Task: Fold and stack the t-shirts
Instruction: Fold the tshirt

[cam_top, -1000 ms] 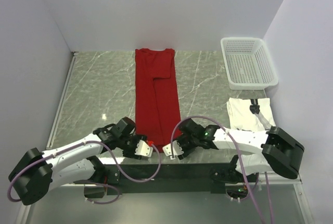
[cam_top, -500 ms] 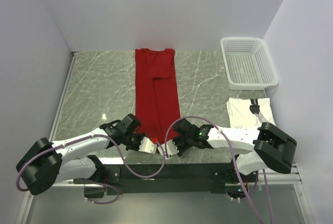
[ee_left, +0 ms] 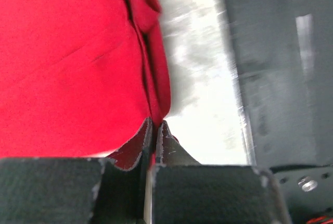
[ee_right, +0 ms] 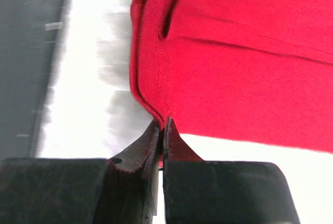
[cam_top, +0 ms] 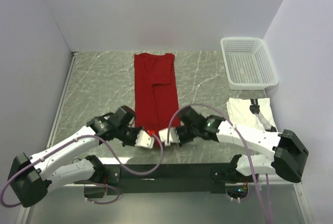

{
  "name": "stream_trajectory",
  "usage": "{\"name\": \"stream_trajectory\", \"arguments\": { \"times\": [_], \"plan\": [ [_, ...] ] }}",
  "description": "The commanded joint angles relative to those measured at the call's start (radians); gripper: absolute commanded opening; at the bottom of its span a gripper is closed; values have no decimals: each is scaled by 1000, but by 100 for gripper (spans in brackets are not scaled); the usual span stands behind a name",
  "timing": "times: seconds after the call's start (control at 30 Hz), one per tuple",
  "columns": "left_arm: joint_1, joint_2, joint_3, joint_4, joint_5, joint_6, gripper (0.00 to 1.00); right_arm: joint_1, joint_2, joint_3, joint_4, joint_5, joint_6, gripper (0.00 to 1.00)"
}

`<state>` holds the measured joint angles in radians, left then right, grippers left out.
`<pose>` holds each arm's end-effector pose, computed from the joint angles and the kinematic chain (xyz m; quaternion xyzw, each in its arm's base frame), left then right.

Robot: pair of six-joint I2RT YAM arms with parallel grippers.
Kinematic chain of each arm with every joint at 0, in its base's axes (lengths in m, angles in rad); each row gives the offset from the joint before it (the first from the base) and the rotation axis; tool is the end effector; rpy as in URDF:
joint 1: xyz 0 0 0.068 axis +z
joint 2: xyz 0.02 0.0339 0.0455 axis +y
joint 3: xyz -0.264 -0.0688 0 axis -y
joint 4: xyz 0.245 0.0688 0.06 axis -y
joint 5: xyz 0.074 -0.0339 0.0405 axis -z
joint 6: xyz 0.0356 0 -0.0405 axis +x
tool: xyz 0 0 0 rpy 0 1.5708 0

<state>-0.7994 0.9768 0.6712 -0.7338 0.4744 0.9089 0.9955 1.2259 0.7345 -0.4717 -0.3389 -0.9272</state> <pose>0.1121 -0.1386 0.2247 0.7477 0.5695 -0.2124 0.2673 0.1187 0.2049 0.2109 -0.8001 0.4970 0.1709 0.2892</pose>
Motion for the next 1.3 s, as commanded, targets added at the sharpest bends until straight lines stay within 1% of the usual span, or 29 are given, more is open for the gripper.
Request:
{"name": "stream_trajectory", "arguments": {
  "times": [0.0, 0.03, 0.07, 0.13, 0.17, 0.23, 0.27, 0.33, 0.4, 0.43, 0.47, 0.5, 0.53, 0.57, 0.6, 0.63, 0.83, 1.0, 1.03, 1.07, 1.1, 1.17, 1.2, 1.23, 1.27],
  "plan": [
    [147, 55, 109, -96, 62, 129, 0, -121, 27, 138, -68, -63, -70, 0],
    [204, 84, 164, -105, 66, 183, 0, -145, 40, 179, -74, -71, -114, 0],
    [230, 152, 195, -108, 69, 206, 0, -164, 55, 199, -79, -75, -136, 0],
    [287, 222, 255, -108, 99, 245, 0, -213, 107, 262, -90, -89, -186, 0],
    [336, 291, 313, -104, 107, 269, 0, -227, 128, 282, -91, -100, -203, 0],
    [374, 361, 396, -101, 119, 318, 0, -277, 193, 336, -93, -110, -254, 0],
    [406, 420, 421, -95, 122, 332, 0, -297, 216, 354, -94, -115, -274, 0],
    [445, 477, 493, -82, 128, 369, 0, -351, 285, 412, -93, -123, -326, 0],
    [465, 563, 545, -84, 136, 389, 0, -382, 366, 466, -105, -137, -355, 0],
    [483, 595, 601, -90, 139, 409, 1, -396, 394, 526, -119, -143, -381, 0],
    [492, 653, 631, -98, 142, 416, 0, -423, 423, 558, -126, -149, -393, 0],
    [500, 680, 657, -105, 147, 423, 0, -434, 478, 589, -137, -155, -407, 0],
    [515, 709, 710, -111, 150, 439, 0, -445, 506, 652, -154, -160, -429, 0],
    [523, 758, 735, -121, 153, 446, 1, -466, 530, 680, -162, -163, -436, 0],
    [531, 781, 760, -122, 155, 450, 1, -474, 579, 709, -171, -167, -449, 0],
    [542, 804, 806, -124, 153, 462, 0, -478, 602, 756, -183, -169, -472, 0],
    [571, 974, 970, -122, 153, 476, 0, -521, 771, 927, -212, -172, -519, 0],
    [580, 1086, 1056, -121, 144, 472, 1, -546, 886, 1055, -234, -166, -539, 0],
    [583, 1097, 1068, -107, 136, 469, 4, -546, 897, 1062, -229, -152, -544, 3],
    [585, 1114, 1071, -98, 132, 461, 6, -548, 911, 1065, -220, -146, -542, 9],
    [586, 1120, 1074, -92, 130, 455, 8, -548, 916, 1062, -182, -144, -520, 31],
    [592, 1129, 1082, -64, 124, 424, 22, -549, 914, 1062, -151, -135, -500, 54],
    [595, 1128, 1085, -53, 121, 394, 28, -551, 911, 1062, -128, -134, -483, 65],
    [608, 1119, 1085, -46, 121, 375, 36, -552, 905, 1068, -127, -130, -478, 66],
    [615, 1110, 1082, -11, 122, 351, 40, -555, 891, 1069, -125, -126, -470, 66]
  ]
}}
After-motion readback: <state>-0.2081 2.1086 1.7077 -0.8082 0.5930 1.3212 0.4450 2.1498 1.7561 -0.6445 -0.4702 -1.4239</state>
